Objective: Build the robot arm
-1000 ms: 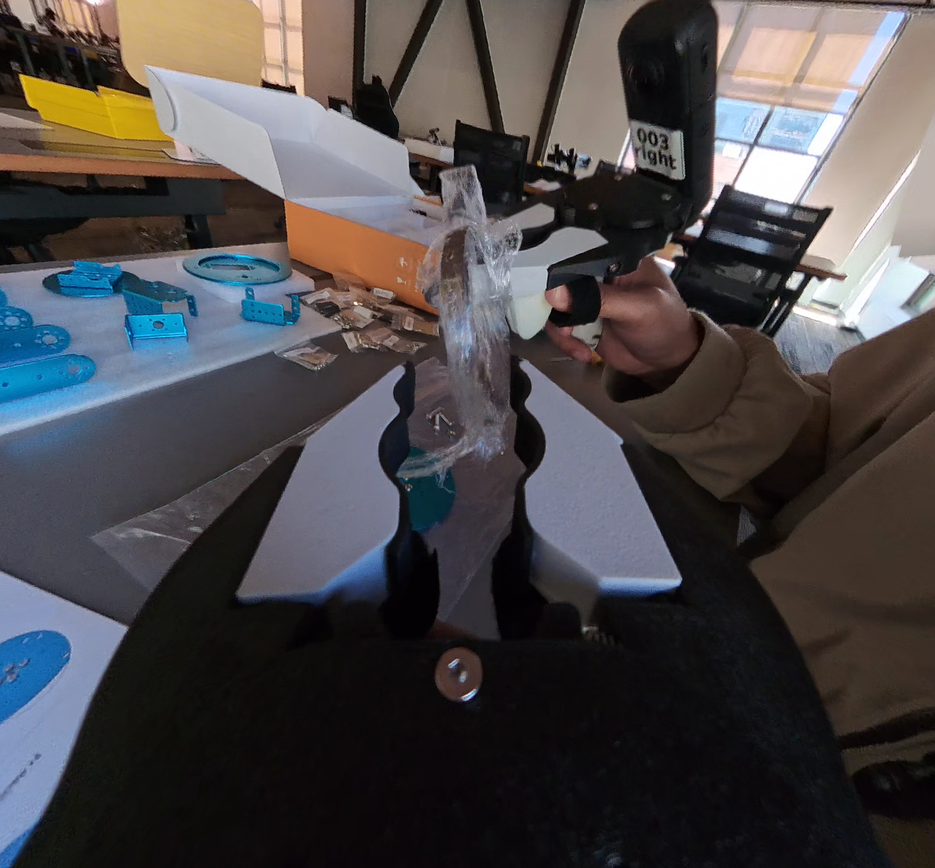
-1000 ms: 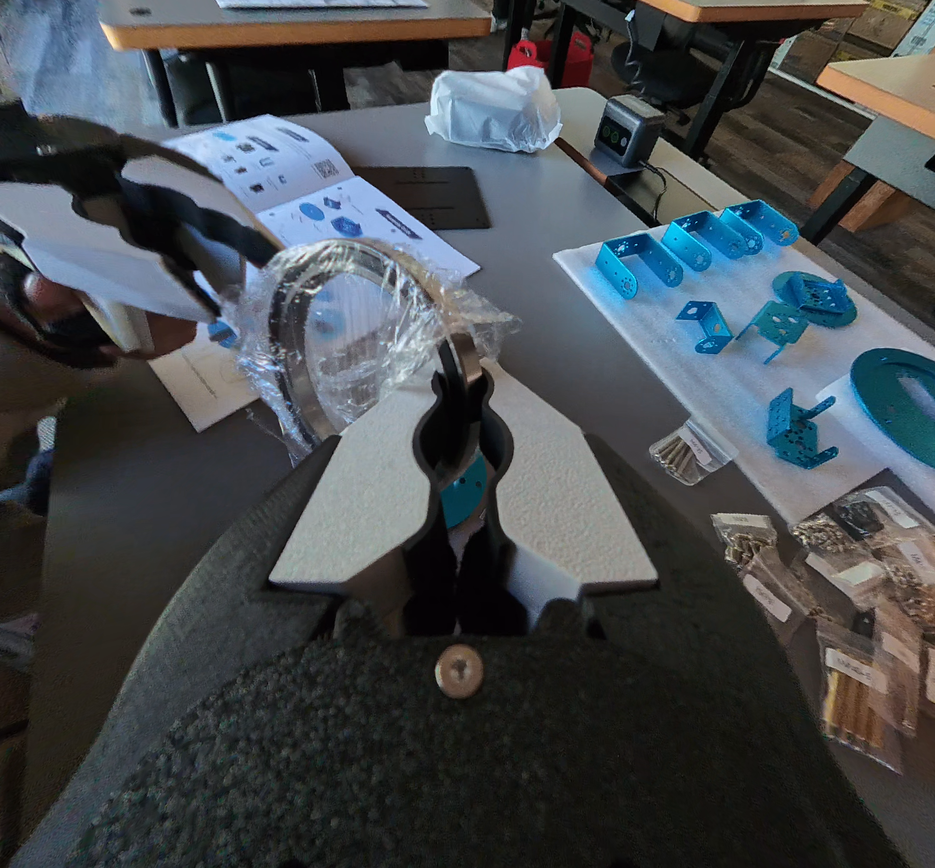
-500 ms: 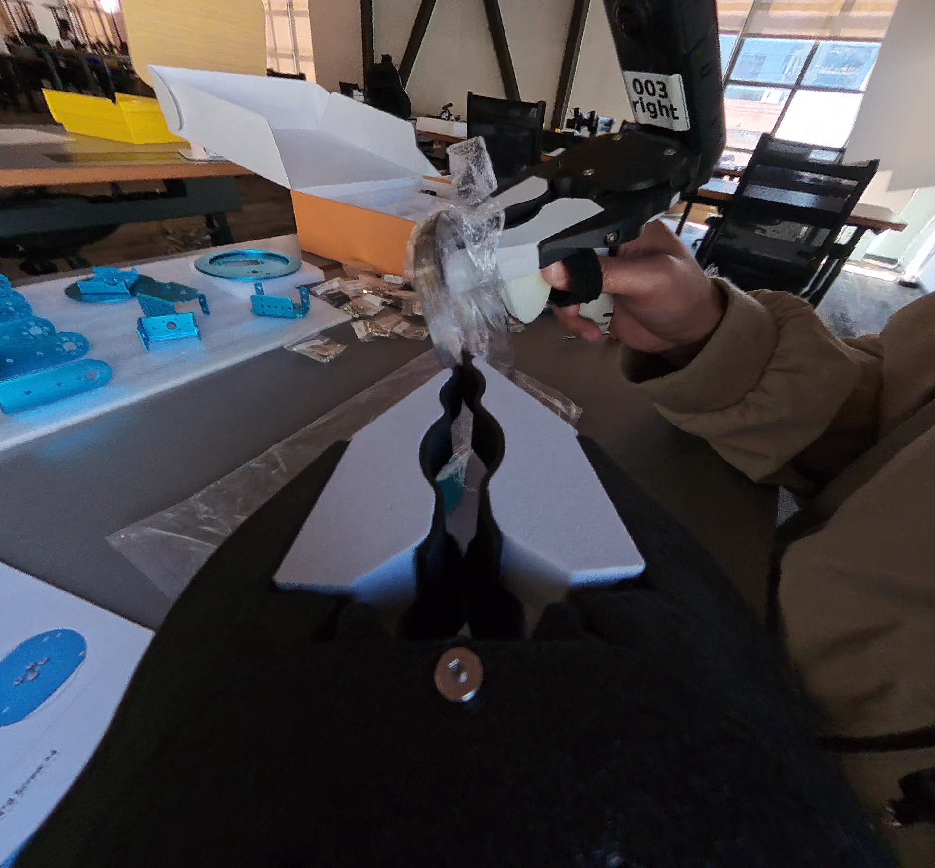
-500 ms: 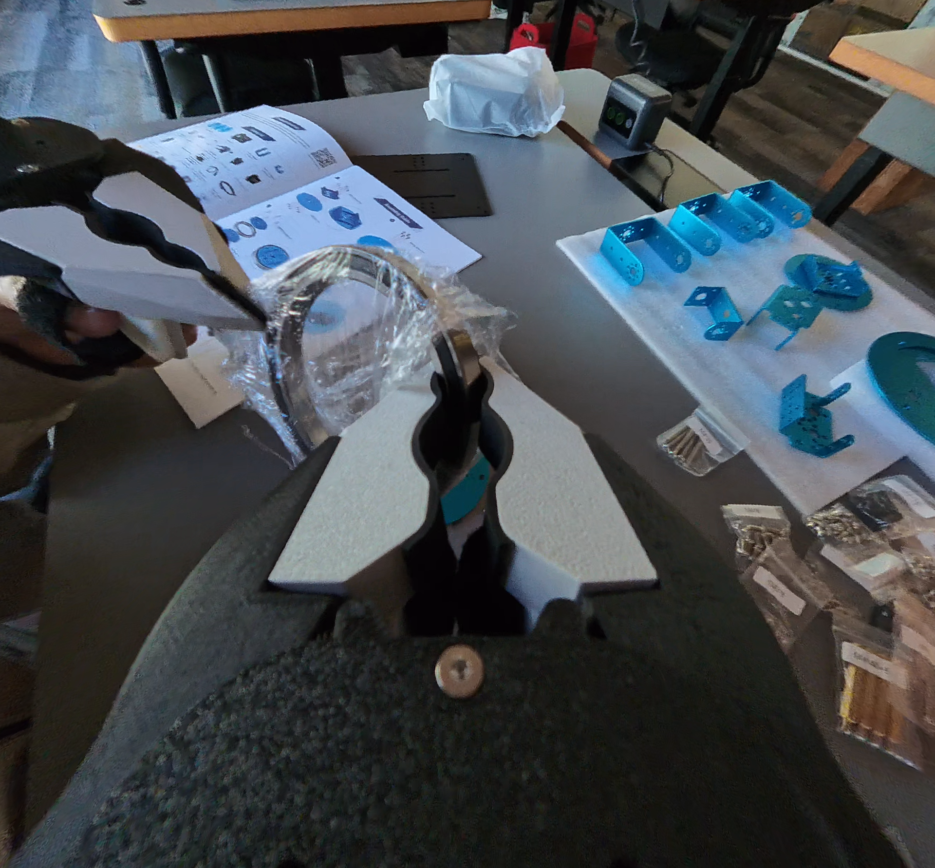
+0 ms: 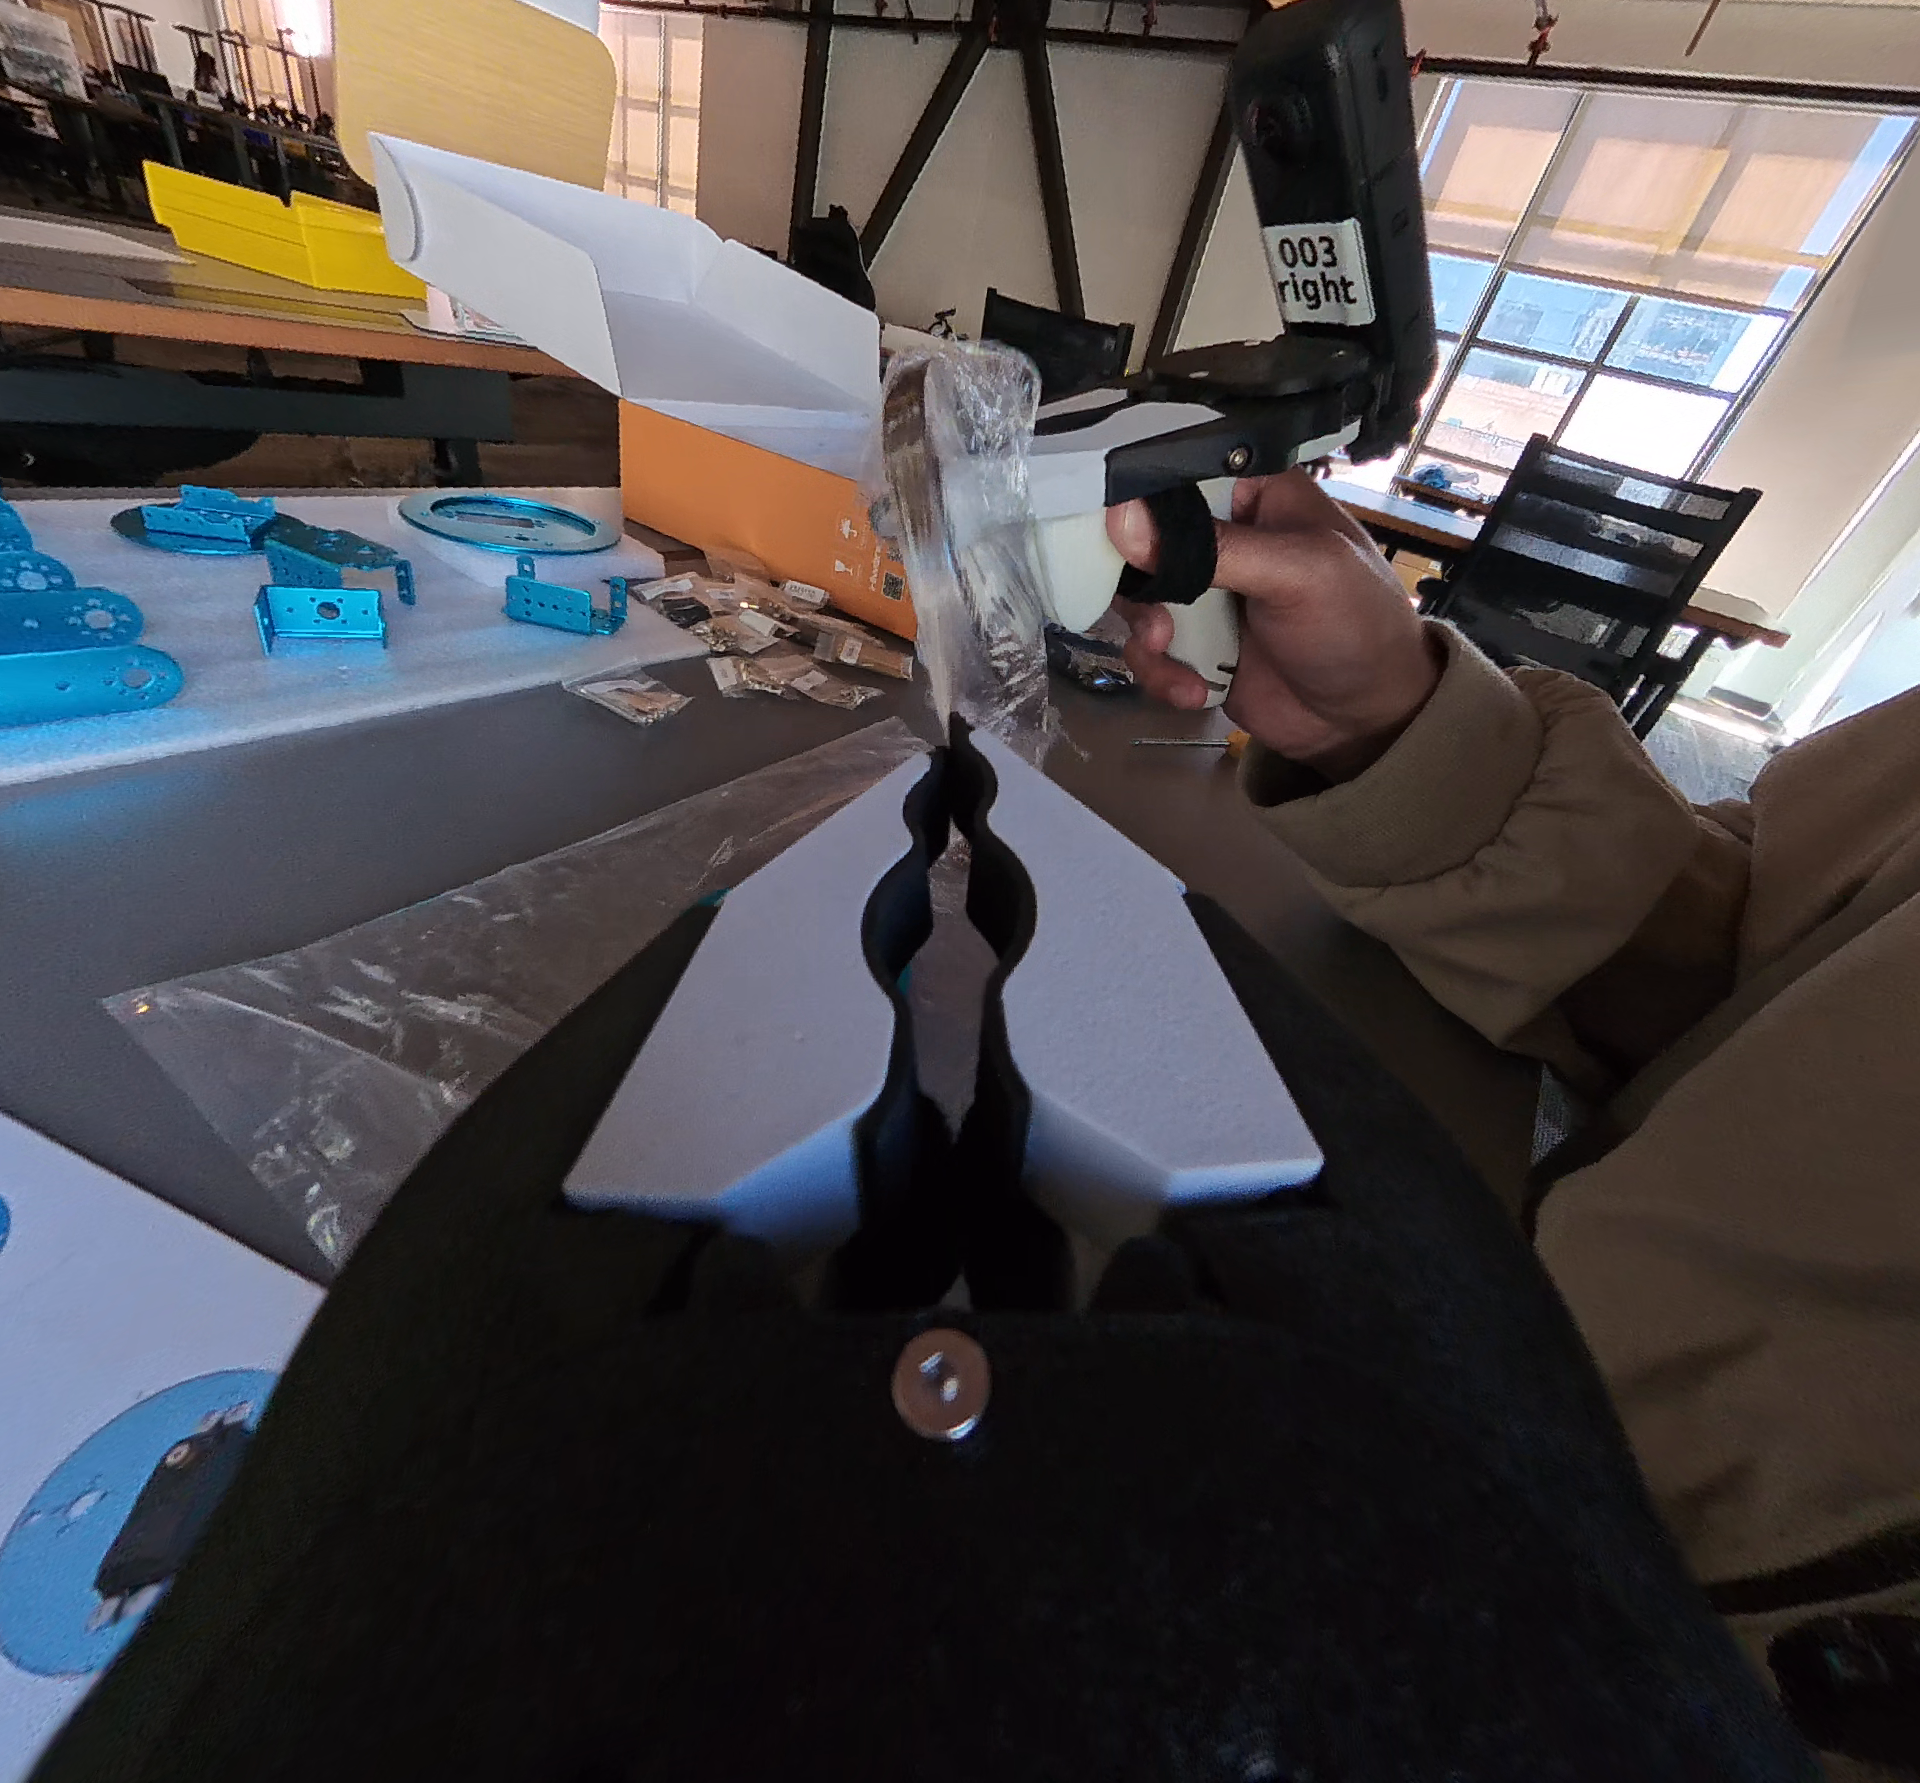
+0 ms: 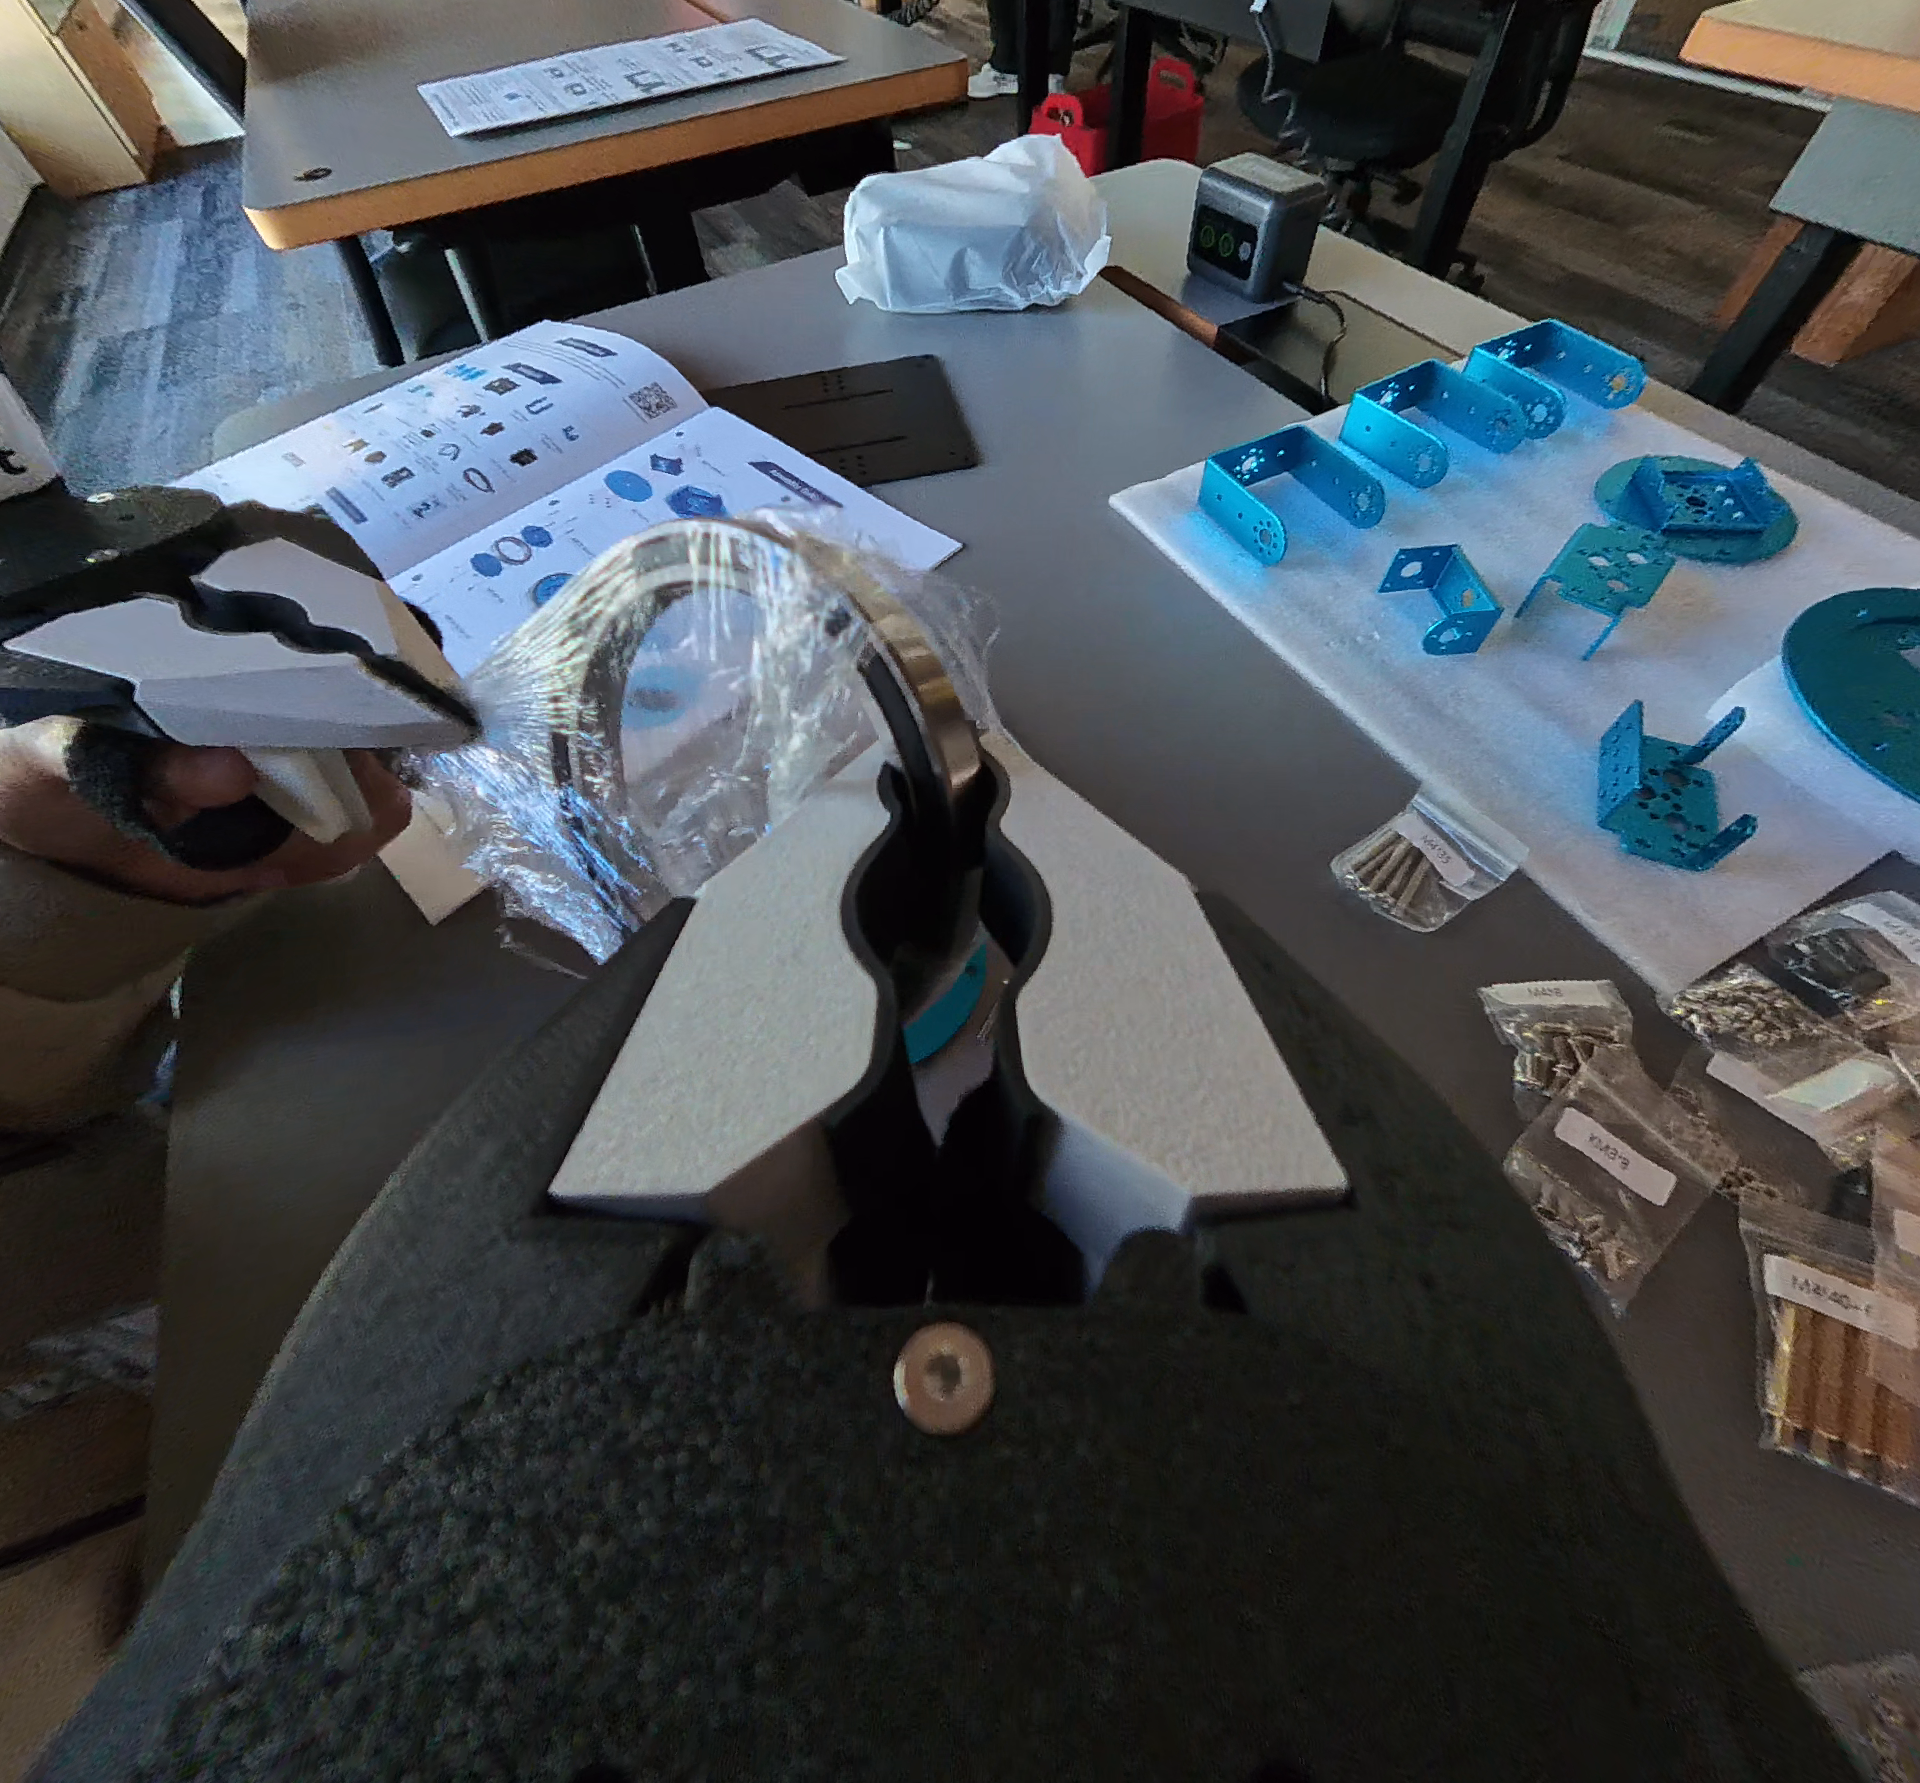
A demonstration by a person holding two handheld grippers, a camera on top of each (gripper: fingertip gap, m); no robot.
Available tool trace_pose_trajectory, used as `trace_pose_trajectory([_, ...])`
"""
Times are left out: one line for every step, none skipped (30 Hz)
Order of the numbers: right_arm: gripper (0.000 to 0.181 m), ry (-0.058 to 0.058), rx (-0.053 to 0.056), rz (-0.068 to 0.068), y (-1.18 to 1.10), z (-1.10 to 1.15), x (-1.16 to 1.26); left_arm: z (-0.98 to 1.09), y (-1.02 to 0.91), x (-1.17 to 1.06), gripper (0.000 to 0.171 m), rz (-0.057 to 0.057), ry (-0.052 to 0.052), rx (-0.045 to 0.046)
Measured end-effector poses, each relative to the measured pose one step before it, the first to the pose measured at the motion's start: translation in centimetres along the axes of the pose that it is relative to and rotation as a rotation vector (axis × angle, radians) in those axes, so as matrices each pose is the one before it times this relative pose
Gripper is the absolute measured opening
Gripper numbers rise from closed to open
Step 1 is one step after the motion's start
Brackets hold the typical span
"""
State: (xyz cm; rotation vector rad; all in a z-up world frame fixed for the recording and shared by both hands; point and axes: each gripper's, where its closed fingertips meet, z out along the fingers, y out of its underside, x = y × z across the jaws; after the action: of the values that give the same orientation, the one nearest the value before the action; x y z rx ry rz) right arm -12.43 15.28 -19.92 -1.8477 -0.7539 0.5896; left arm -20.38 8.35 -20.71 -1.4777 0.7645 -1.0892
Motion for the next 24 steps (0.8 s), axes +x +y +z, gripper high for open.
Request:
trace_pose_trajectory([0.004,0.0044,-0.0091,-0.0033,0.141,-0.021,0.095,-0.057,0.124,-0.032,0.000,-0.0062,0.0005,-0.00217])
trace_pose_trajectory([0.004,-0.0035,0.0063,0.0125,-0.020,-0.047,0.054,-0.031,0.065,0.041,0.000,-0.0056,0.0031,0.00051])
trace_pose_trajectory([0.004,0.0009,0.0055,0.0062,-0.012,-0.046,0.125,-0.049,0.025,0.044,0.000,-0.0002,0.0003,0.00030])
trace_pose_trajectory([0.004,0.0002,-0.0047,0.0075,0.019,-0.111,0.248,-0.018,0.030,0.074,0.000,0.0016,0.0005,-0.00082])
trace_pose_trajectory([0.004,-0.0006,0.0160,0.0207,-0.223,-0.201,0.260,-0.017,0.011,0.076,0.000,-0.0012,0.0018,0.00214])
trace_pose_trajectory([0.004,0.0005,0.0160,0.0226,-0.139,-0.133,0.218,-0.016,0.039,0.047,0.000,0.0003,0.0025,-0.00112])
trace_pose_trajectory([0.004,-0.0028,-0.0064,0.0120,0.154,0.001,0.149,0.128,0.214,0.154,0.000,0.0041,0.0092,-0.01343])
trace_pose_trajectory([0.004,0.0099,-0.0072,-0.0005,0.112,0.141,0.089,0.328,0.555,0.319,0.000,0.0012,0.0245,-0.03699])
trace_pose_trajectory([0.005,0.0193,-0.0191,-0.0424,0.114,0.222,-0.130,0.295,0.506,-0.339,0.000,0.0008,-0.0075,-0.04227])
trace_pose_trajectory([0.004,0.0162,-0.0081,-0.0836,-0.132,0.058,-0.425,0.027,-0.058,-0.558,0.000,0.0230,-0.0166,-0.01199])
trace_pose_trajectory([0.004,0.0125,-0.0020,-0.0617,-0.296,-0.175,-0.416,-0.152,-0.564,-0.347,0.000,0.0218,0.0030,0.00867])
trace_pose_trajectory([0.004,0.0060,-0.0135,-0.0455,-0.171,-0.266,-0.326,-0.085,-0.702,-0.116,0.014,0.0044,0.0214,0.00041])
trace_pose_trajectory([0.004,0.0273,-0.0060,-0.0398,-0.183,-0.277,0.010,0.014,-0.790,-0.202,0.032,0.0069,0.0127,-0.01168])
trace_pose_trajectory([0.004,0.0313,-0.0136,-0.0561,-0.067,-0.176,0.014,0.079,-1.049,-0.280,0.038,0.0324,-0.0059,-0.00347])
trace_pose_trajectory([0.004,0.0231,-0.0148,-0.0692,-0.096,-0.088,-0.254,0.219,-1.165,0.008,0.046,0.0586,-0.0038,0.00256])
trace_pose_trajectory([0.004,0.0058,-0.0104,-0.0863,-0.197,-0.038,-0.679,0.471,-0.990,0.427,0.049,0.0735,0.0136,-0.01243])
trace_pose_trajectory([0.004,0.0123,-0.0228,-0.0633,-0.170,0.015,-0.620,0.593,-0.875,0.730,0.049,0.0887,0.0246,-0.01944])
trace_pose_trajectory([0.004,0.0141,-0.0137,-0.0472,-0.278,0.049,-0.512,0.603,-0.814,0.951,0.047,0.1093,0.0325,-0.01271])
trace_pose_trajectory([0.004,-0.0114,-0.0012,-0.0359,-0.337,0.057,-0.669,0.600,-0.525,0.911,0.041,0.1162,0.0328,-0.02117])
trace_pose_trajectory([0.004,-0.0279,-0.0013,0.0016,-0.259,0.098,-0.585,0.527,-0.192,0.781,0.036,0.1088,0.0318,-0.03700])
trace_pose_trajectory([0.004,-0.0286,0.0043,0.0193,-0.244,0.077,-0.387,0.377,-0.076,0.690,0.035,0.0940,0.0319,-0.03931])
trace_pose_trajectory([0.004,-0.0184,0.0110,0.0080,-0.258,0.003,-0.204,0.234,-0.045,0.576,0.034,0.0794,0.0310,-0.03539])
trace_pose_trajectory([0.004,-0.0081,0.0053,0.0064,-0.154,-0.052,-0.024,0.152,0.157,0.392,0.033,0.0726,0.0212,-0.04594])
trace_pose_trajectory([0.004,-0.0118,-0.0054,0.0064,-0.030,-0.058,-0.045,0.119,0.416,-0.097,0.034,0.0703,-0.0080,-0.05930])
